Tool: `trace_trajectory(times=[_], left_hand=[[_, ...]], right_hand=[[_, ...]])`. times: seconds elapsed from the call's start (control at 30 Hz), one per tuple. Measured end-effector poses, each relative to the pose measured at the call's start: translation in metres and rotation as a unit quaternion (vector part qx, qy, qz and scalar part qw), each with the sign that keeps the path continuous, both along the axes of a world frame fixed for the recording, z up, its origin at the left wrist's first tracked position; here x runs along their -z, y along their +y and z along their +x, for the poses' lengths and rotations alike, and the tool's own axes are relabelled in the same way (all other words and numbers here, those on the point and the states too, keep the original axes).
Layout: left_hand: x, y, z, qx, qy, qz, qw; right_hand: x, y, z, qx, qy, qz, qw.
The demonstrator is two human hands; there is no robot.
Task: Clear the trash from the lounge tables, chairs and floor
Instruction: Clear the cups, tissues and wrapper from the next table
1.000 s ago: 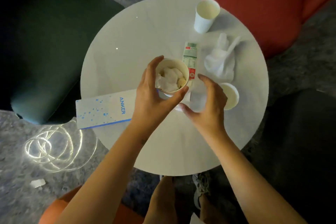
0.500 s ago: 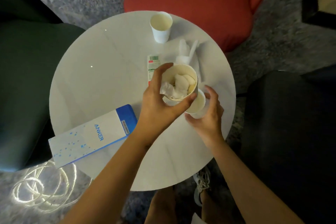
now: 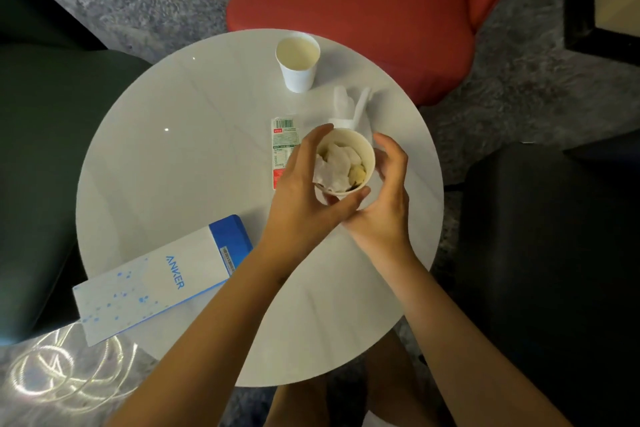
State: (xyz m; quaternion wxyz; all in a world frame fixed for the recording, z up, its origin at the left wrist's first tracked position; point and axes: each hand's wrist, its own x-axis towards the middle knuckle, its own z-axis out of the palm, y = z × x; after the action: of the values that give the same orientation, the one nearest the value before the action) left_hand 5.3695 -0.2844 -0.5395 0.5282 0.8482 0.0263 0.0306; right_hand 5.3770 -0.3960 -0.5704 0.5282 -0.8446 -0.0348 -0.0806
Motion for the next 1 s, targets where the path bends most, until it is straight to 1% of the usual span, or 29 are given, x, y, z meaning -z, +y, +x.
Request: trace_trajectory(times=[0.17,0.33,0.47,0.53,0.63,0.73,0.8,0.9,1.0], left_hand=[[-0.001,0.015,0.025,-0.109,-0.029,0.029,0.993],[-0.002,0.031,0.056,-0.194,-0.035,0.014,0.980],[-0.002,0.031,0.081,-0.258,-0.037,-0.015,0.965],[-0.001,0.033,0.090,-0.272,-0.039,-0.013,0.961],[0.003,0.038,0.104,-0.292,-0.040,-0.004,0.955],[0.007,0.040,0.117,-0.318,-0.041,-0.005,0.947],[0.008,0.040,0.126,-0.330,-0.049,-0.021,0.942],[0.009,0.041,0.136,-0.333,-0.063,-0.049,0.940],[0.010,0.039,0.147,-0.316,-0.051,-0.033,0.947]], right_hand=[[0.014,0.007,0.041,-0.064,0.011,-0.018,0.998],[0.028,0.013,0.105,-0.055,0.050,0.001,0.997],[0.040,0.026,0.157,-0.091,0.081,0.003,0.993],[0.047,0.036,0.178,-0.114,0.096,0.002,0.989],[0.057,0.049,0.201,-0.137,0.115,-0.026,0.984],[0.066,0.059,0.211,-0.141,0.125,-0.036,0.981],[0.070,0.062,0.213,-0.142,0.129,-0.032,0.981],[0.068,0.059,0.212,-0.163,0.120,-0.015,0.979],[0.061,0.054,0.211,-0.201,0.079,-0.012,0.976]])
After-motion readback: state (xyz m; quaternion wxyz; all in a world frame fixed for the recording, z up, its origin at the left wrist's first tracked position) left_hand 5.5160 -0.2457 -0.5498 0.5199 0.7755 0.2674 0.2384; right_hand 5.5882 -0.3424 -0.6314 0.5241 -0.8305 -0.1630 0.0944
